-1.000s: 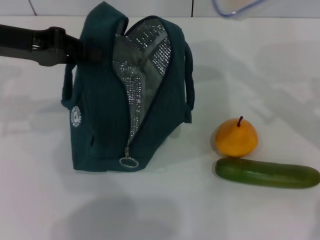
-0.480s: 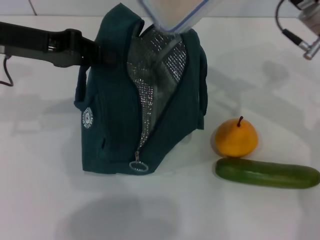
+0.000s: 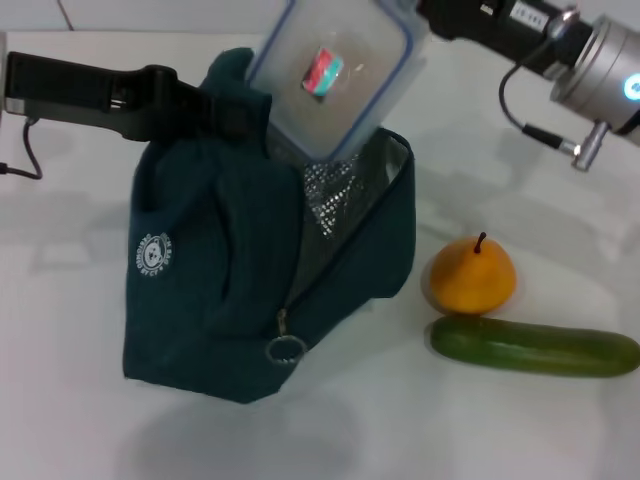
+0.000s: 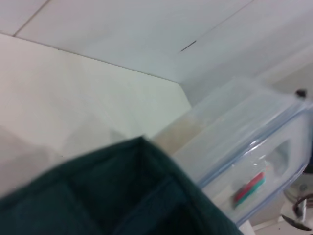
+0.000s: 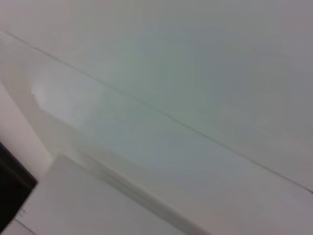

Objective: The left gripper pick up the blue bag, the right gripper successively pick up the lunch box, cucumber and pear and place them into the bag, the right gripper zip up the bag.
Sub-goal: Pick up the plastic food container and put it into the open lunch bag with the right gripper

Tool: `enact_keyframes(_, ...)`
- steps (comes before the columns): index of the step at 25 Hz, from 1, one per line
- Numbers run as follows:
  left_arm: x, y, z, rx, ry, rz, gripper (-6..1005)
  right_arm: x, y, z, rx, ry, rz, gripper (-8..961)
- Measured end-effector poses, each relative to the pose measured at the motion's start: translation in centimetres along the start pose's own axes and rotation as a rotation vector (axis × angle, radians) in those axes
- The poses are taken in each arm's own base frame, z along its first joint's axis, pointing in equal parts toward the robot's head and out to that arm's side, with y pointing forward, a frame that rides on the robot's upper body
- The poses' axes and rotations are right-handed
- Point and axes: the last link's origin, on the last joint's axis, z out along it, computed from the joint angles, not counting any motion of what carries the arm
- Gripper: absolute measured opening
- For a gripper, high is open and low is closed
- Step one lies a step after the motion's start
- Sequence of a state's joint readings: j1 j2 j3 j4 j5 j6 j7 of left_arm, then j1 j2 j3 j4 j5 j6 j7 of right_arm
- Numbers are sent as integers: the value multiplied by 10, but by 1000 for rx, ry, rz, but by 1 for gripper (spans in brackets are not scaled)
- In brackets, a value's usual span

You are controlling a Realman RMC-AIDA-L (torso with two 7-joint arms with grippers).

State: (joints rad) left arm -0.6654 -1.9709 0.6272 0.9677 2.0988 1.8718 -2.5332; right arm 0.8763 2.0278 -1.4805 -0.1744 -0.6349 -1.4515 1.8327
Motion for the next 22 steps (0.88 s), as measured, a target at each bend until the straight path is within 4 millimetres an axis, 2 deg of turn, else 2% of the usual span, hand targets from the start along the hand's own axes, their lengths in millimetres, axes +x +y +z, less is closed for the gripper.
enact_keyframes(9, 1, -1, 2, -2, 13, -3, 44, 22, -6, 3, 52, 83, -15, 129)
enact_keyframes(16, -2, -1, 7, -16, 9, -7, 44, 31, -16, 4, 118, 123, -21, 132)
enact_keyframes(22, -3, -1, 9, -34, 6, -10, 44, 35, -20, 12, 165, 141, -61, 134)
